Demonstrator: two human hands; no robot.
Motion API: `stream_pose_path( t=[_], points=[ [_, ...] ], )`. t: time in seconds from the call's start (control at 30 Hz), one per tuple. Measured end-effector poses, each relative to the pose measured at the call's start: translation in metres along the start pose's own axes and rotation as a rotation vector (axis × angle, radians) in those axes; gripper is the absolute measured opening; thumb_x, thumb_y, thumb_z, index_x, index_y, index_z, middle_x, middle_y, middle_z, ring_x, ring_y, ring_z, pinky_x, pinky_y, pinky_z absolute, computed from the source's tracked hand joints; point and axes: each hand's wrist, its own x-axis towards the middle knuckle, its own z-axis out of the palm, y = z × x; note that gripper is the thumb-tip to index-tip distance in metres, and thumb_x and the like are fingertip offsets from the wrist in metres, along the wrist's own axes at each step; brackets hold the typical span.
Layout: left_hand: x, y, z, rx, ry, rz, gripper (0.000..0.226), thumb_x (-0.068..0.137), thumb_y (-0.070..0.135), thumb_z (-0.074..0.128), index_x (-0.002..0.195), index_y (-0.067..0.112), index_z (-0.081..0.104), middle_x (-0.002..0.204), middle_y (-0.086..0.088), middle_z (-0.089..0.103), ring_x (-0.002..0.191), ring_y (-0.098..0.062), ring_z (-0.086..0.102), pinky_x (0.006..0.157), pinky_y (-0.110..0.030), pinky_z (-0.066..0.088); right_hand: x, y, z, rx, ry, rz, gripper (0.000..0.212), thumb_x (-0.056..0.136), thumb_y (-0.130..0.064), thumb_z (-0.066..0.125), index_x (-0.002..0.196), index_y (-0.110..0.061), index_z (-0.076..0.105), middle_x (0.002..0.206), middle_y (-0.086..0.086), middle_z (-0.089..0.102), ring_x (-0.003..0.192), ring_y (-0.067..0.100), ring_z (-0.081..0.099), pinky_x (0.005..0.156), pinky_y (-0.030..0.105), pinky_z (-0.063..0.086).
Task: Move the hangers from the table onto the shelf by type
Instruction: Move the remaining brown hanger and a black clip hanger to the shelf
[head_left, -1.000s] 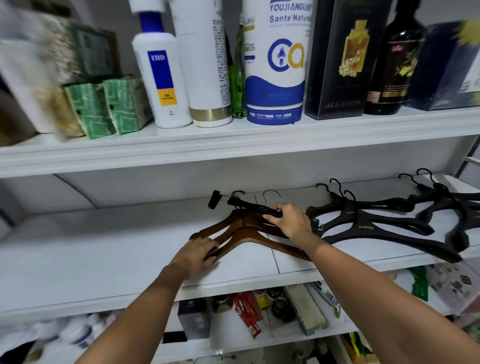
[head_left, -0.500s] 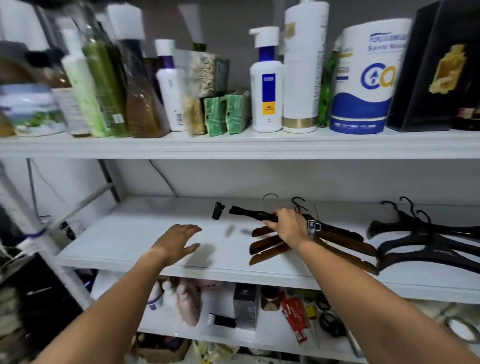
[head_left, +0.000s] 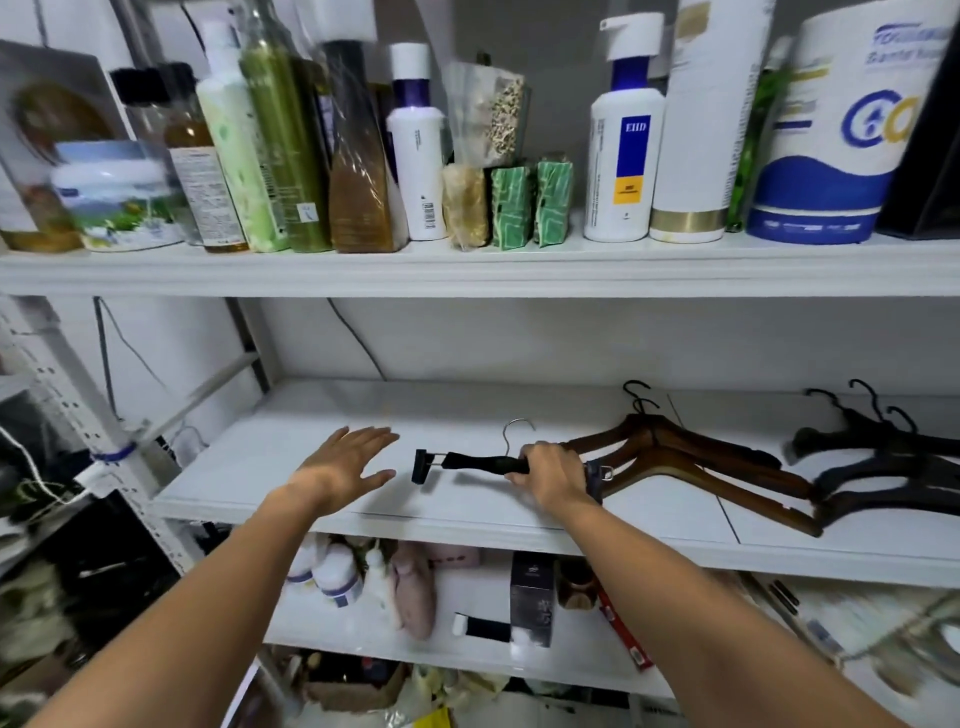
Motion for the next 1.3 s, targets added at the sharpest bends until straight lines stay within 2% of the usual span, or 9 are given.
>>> stream_pose_path(
  t=[0.23, 0.63, 0.8, 1.1, 1.3],
  points=[
    [0.030, -0.022, 0.023, -0.067, 0.029, 0.028, 0.058, 0.097, 0.048, 0.039, 0.149, 0.030, 0.021, 0.158, 0.008, 0.019, 0.146, -0.005, 0.013, 0.120, -0.026, -0.001, 0.041, -0.010, 0.031, 0.009, -0.027, 0.029, 0.026, 0.088, -0.041, 0.057, 0.096, -0.018, 0.065, 0.099, 0.004, 0.068, 0.097, 0.025, 0.061, 0.082, 0.034, 0.042],
    [0.130, -0.044, 0.024, -0.107, 0.027, 0.128, 0.056, 0.098, 0.042, 0.042, 0.149, 0.028, 0.023, 0.156, 0.007, 0.024, 0.143, -0.007, 0.021, 0.119, -0.028, 0.003, 0.146, -0.035, 0.095, 0.049, -0.092, -0.001, 0.033, 0.089, -0.047, 0.056, 0.105, -0.019, 0.064, 0.105, 0.004, 0.066, 0.103, 0.025, 0.059, 0.083, 0.034, 0.039],
    [0.156, -0.057, 0.030, -0.095, 0.026, 0.156, 0.056, 0.098, 0.044, 0.040, 0.149, 0.027, 0.024, 0.157, 0.004, 0.024, 0.144, -0.010, 0.021, 0.120, -0.029, 0.004, 0.176, -0.041, 0.116, -0.052, -0.071, -0.001, 0.037, 0.093, -0.047, 0.051, 0.108, -0.017, 0.065, 0.107, 0.006, 0.064, 0.102, 0.026, 0.058, 0.087, 0.036, 0.039],
    [0.173, -0.083, 0.047, -0.076, -0.027, 0.148, 0.056, 0.098, 0.043, 0.039, 0.149, 0.030, 0.021, 0.158, 0.005, 0.020, 0.145, -0.009, 0.016, 0.119, -0.028, 0.001, 0.201, -0.029, 0.129, -0.118, -0.061, 0.010, 0.034, 0.097, -0.032, 0.050, 0.121, -0.010, 0.058, 0.123, 0.009, 0.053, 0.113, 0.027, 0.050, 0.088, 0.034, 0.042],
    [0.168, -0.080, 0.043, -0.091, -0.025, 0.198, 0.053, 0.098, 0.042, 0.040, 0.148, 0.028, 0.026, 0.156, 0.003, 0.026, 0.143, -0.011, 0.021, 0.118, -0.028, 0.004, 0.192, -0.035, 0.118, -0.194, -0.016, 0.021, 0.031, 0.097, -0.016, 0.047, 0.127, -0.010, 0.051, 0.124, 0.011, 0.053, 0.116, 0.029, 0.048, 0.098, 0.036, 0.035]
  ],
)
